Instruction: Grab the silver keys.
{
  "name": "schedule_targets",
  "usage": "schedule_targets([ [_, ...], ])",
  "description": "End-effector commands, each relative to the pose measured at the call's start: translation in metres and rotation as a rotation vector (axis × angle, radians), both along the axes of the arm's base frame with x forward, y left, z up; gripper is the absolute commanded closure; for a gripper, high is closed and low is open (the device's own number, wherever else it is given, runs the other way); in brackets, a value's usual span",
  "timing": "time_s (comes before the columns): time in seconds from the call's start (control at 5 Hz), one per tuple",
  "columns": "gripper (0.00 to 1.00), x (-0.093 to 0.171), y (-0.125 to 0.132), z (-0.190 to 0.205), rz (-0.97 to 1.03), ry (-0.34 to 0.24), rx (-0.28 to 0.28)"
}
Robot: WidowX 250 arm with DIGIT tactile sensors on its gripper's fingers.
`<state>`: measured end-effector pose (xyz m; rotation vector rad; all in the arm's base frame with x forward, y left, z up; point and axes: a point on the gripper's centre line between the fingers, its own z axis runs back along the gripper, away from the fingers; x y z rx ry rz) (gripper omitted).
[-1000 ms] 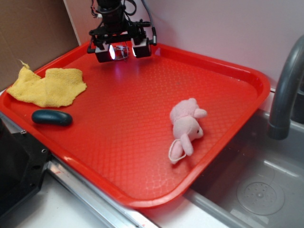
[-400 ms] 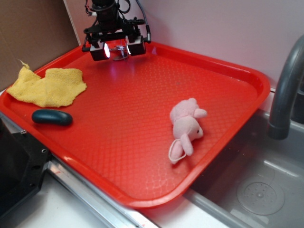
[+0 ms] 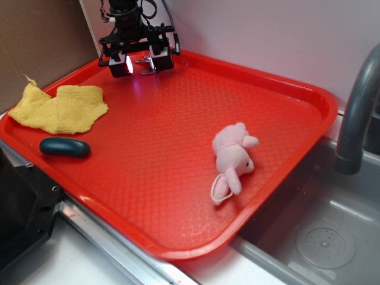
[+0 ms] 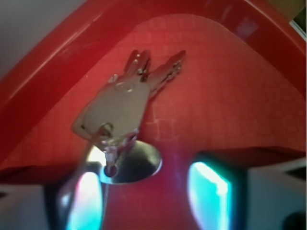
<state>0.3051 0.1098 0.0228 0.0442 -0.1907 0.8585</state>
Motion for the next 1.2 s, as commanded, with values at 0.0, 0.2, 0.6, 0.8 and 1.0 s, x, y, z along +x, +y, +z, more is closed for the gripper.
schedule_targets([
  [0.0,1.0,0.004,0.005,0.017,-0.002,-0.048,0.015],
  [0.2,1.0,0.003,0.004,0.018,-0.003,-0.049,0.011],
  [0.6,1.0,0.004,-0.001,0.023,-0.022,-0.058,-0.006],
  [0.8,1.0,0.004,-0.01,0.029,-0.06,-0.078,-0.049],
  [1.0,1.0,0.007,-0.052,0.071,-0.237,-0.123,-0.048],
])
